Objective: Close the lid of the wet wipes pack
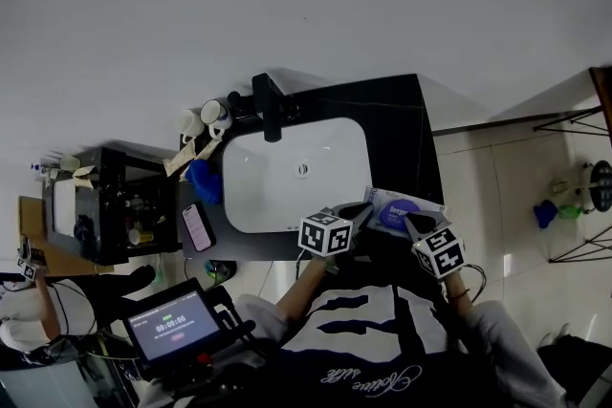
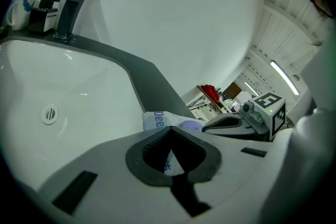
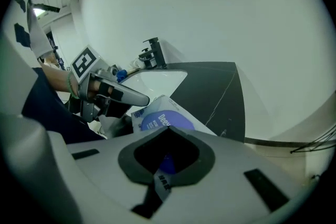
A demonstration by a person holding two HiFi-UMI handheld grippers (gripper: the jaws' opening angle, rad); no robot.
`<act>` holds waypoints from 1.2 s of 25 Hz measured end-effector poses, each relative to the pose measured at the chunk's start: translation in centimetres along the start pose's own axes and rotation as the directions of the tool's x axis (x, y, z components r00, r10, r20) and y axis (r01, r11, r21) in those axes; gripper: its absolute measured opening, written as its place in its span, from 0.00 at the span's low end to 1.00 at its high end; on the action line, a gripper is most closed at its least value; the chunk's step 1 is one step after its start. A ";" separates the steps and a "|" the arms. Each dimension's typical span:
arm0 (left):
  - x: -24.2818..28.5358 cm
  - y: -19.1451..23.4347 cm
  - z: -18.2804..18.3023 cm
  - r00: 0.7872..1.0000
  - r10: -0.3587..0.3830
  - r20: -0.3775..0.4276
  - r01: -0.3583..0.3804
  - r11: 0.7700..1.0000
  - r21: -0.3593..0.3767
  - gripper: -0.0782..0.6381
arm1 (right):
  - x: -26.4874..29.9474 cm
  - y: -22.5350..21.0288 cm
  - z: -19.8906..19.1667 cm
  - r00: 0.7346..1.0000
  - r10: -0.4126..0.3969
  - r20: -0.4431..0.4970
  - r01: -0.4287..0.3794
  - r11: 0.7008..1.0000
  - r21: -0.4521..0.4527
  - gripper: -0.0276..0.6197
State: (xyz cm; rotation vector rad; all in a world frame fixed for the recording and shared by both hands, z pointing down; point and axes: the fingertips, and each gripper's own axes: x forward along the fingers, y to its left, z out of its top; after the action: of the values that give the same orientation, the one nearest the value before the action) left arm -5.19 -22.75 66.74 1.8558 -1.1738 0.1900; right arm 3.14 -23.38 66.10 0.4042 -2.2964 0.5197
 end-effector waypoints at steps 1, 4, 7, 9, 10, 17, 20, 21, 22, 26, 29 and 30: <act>0.0 0.0 -0.2 1.000 -0.003 -0.004 0.003 1.000 0.005 0.11 | 0.3 0.0 -0.1 1.000 -0.015 -0.007 0.015 1.000 -0.008 0.03; -0.2 -0.2 -0.5 1.000 -0.017 -0.020 0.018 1.000 0.020 0.11 | 0.5 -0.2 -0.3 0.999 -0.042 -0.024 0.042 0.999 -0.018 0.04; -0.2 -0.7 -0.7 0.999 -0.032 -0.032 0.033 0.999 0.029 0.11 | 0.4 -0.6 -0.3 0.998 -0.052 -0.032 0.051 0.999 -0.013 0.04; 0.1 -0.8 -1.0 0.999 -0.036 -0.036 0.038 0.999 0.039 0.11 | 0.5 -0.9 -0.5 0.998 -0.058 -0.030 0.057 0.998 -0.009 0.04; 0.2 -0.8 -1.1 0.999 -0.038 -0.037 0.040 0.998 0.045 0.11 | 0.6 -1.0 -0.7 0.998 -0.061 -0.028 0.061 0.998 -0.001 0.04; -2.4 -1.6 0.0 0.996 -0.091 -0.012 0.091 0.992 0.082 0.11 | -0.6 -0.5 0.7 0.982 -0.180 0.059 0.174 0.980 0.101 0.04; -4.0 -2.1 0.3 0.993 -0.116 0.006 0.114 0.988 0.108 0.11 | -1.9 0.6 1.5 0.974 -0.178 0.142 0.139 0.959 0.246 0.04; -4.4 -2.1 0.3 0.992 -0.122 0.013 0.120 0.985 0.121 0.11 | -2.1 0.8 1.7 0.967 -0.187 0.171 0.133 0.950 0.284 0.04; -4.7 -2.1 0.4 0.991 -0.130 0.021 0.126 0.983 0.135 0.11 | -2.3 1.0 1.8 0.960 -0.200 0.194 0.135 0.942 0.306 0.04; -6.3 -2.4 0.7 0.982 -0.174 0.072 0.158 0.970 0.182 0.11 | -2.5 2.3 1.9 0.936 -0.251 0.245 0.167 0.933 0.320 0.04; -9.2 -4.0 1.0 0.969 -0.229 0.095 0.205 0.955 0.213 0.11 | -4.2 5.0 2.9 0.910 -0.289 0.296 0.173 0.916 0.362 0.04; -10.1 -4.7 1.0 0.964 -0.248 0.097 0.222 0.949 0.223 0.11 | -5.0 6.0 3.3 0.899 -0.301 0.316 0.171 0.909 0.381 0.04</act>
State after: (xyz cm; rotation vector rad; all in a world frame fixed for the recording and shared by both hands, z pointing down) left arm -7.29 -16.32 57.78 2.2047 -1.0348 0.0658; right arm 1.98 -19.09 58.92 1.0246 -2.4591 0.7771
